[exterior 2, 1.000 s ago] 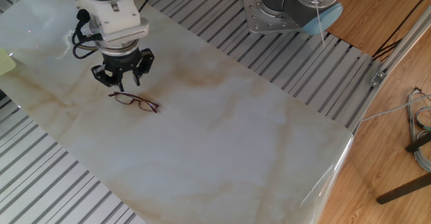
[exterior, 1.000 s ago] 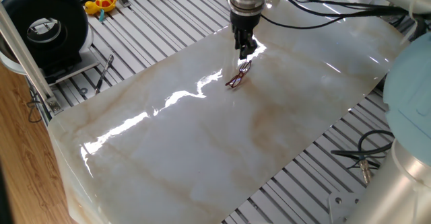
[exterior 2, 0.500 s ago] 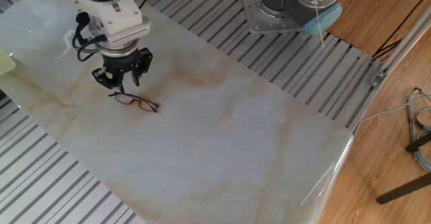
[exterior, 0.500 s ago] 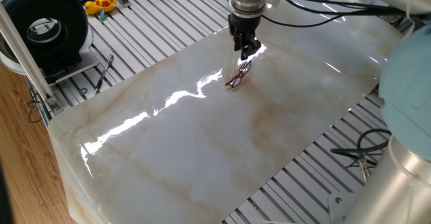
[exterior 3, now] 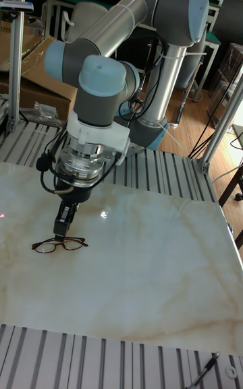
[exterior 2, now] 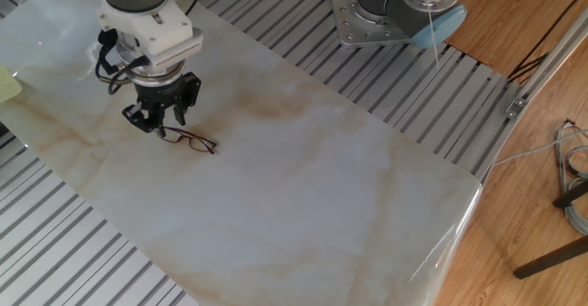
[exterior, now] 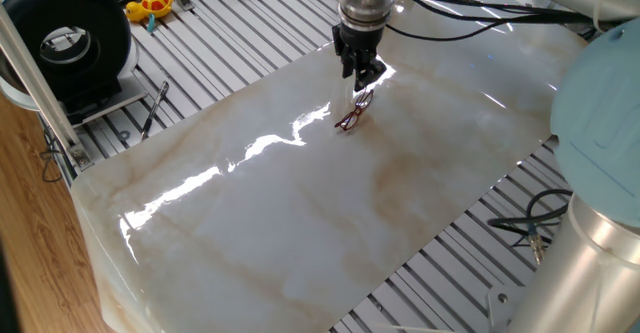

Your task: Unfold the leg of the glasses (with one hand)

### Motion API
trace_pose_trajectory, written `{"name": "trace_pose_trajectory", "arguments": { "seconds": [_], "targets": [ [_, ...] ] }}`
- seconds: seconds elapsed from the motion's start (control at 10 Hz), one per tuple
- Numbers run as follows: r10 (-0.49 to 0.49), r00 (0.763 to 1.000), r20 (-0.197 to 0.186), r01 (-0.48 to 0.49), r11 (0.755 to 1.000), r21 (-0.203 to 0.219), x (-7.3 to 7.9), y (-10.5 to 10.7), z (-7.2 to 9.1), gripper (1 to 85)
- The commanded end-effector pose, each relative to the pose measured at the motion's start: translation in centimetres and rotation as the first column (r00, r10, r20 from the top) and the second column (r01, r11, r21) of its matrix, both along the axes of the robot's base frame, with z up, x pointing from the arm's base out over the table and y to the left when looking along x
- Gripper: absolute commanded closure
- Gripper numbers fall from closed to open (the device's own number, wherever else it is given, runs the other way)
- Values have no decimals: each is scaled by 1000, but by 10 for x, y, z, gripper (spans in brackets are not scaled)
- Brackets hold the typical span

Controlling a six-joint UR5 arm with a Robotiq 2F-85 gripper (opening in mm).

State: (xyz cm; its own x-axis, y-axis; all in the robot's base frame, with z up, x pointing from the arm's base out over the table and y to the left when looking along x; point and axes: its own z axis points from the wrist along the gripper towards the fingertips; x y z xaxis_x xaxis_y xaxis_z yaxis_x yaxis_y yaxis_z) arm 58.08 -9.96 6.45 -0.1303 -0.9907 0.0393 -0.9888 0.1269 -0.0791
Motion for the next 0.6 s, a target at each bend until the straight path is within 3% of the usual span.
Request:
{"name": "trace_pose_trajectory", "arguments": {
  "seconds": [0.0, 0.3, 0.5],
  "targets": [
    [71, 997, 10, -71, 997, 10, 5, 2, -6, 433],
    [82, 997, -1, -82, 995, 57, -15, 0, -24, 400],
    [75, 997, -2, -74, 995, 66, -21, -5, -21, 400]
  ]
}}
